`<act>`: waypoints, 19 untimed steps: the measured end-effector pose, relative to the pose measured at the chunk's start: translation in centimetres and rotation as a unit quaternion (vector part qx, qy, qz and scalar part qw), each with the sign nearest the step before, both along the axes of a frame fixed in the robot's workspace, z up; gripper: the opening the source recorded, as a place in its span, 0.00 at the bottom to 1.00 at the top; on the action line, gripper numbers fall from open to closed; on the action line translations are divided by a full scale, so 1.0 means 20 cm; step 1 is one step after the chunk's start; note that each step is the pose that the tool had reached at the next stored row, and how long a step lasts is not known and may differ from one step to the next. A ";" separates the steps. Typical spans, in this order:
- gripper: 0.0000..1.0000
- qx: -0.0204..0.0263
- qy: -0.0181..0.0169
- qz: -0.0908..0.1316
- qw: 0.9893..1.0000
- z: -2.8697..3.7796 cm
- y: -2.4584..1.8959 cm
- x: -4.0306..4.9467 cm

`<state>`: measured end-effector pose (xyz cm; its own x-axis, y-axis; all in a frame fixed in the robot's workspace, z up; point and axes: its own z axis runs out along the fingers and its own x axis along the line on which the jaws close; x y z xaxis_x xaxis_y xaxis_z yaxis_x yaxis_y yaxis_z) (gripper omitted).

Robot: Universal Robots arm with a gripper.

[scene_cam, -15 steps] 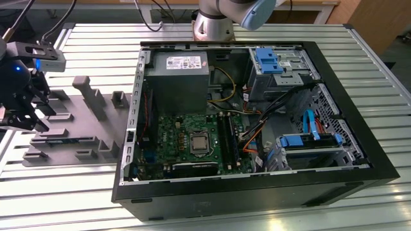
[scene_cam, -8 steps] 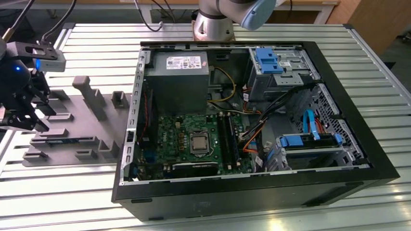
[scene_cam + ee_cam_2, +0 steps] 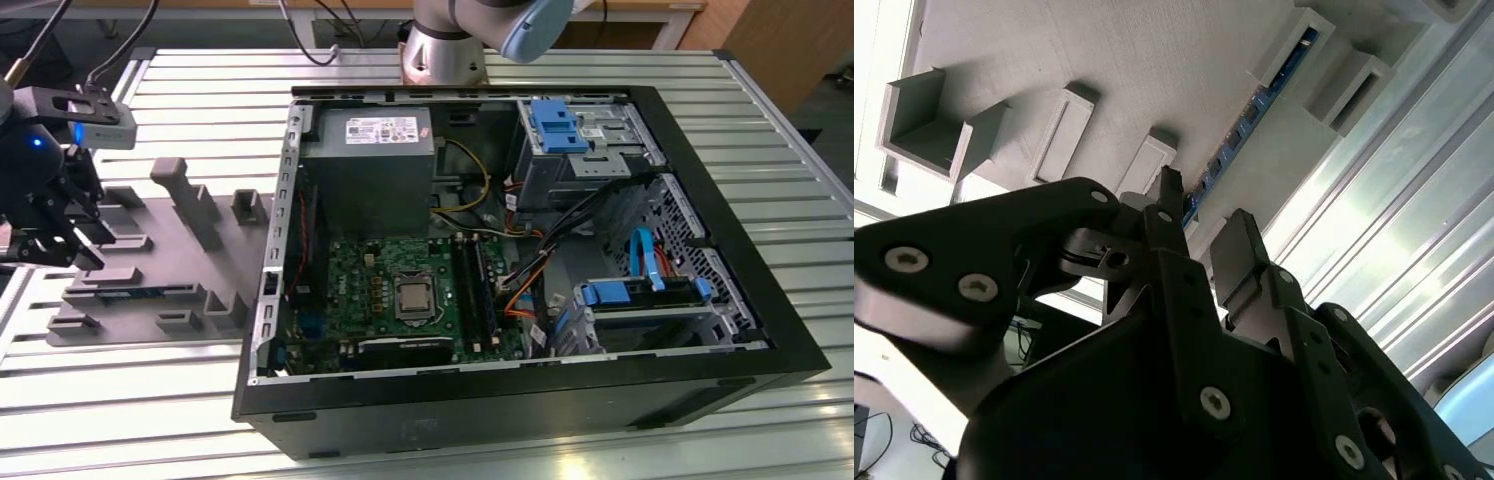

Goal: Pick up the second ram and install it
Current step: 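Pick up the second ram and move it above second insertion slot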

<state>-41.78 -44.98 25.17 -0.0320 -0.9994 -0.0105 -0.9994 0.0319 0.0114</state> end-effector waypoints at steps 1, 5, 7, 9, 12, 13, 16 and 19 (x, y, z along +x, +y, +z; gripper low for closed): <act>0.39 0.000 0.000 0.000 1.000 0.000 0.000 0.000; 0.39 0.000 0.000 0.000 1.000 0.000 0.000 0.000; 0.39 0.000 0.000 0.000 1.000 0.000 0.000 0.000; 0.40 0.000 0.000 0.000 1.000 0.000 0.000 0.000; 0.47 0.000 0.000 0.000 1.000 0.000 0.000 0.000; 0.47 0.000 0.000 0.000 1.000 0.000 0.000 0.000; 0.48 0.000 0.000 0.000 1.000 0.000 0.000 0.000; 0.54 0.000 0.000 0.000 1.000 0.000 0.000 0.000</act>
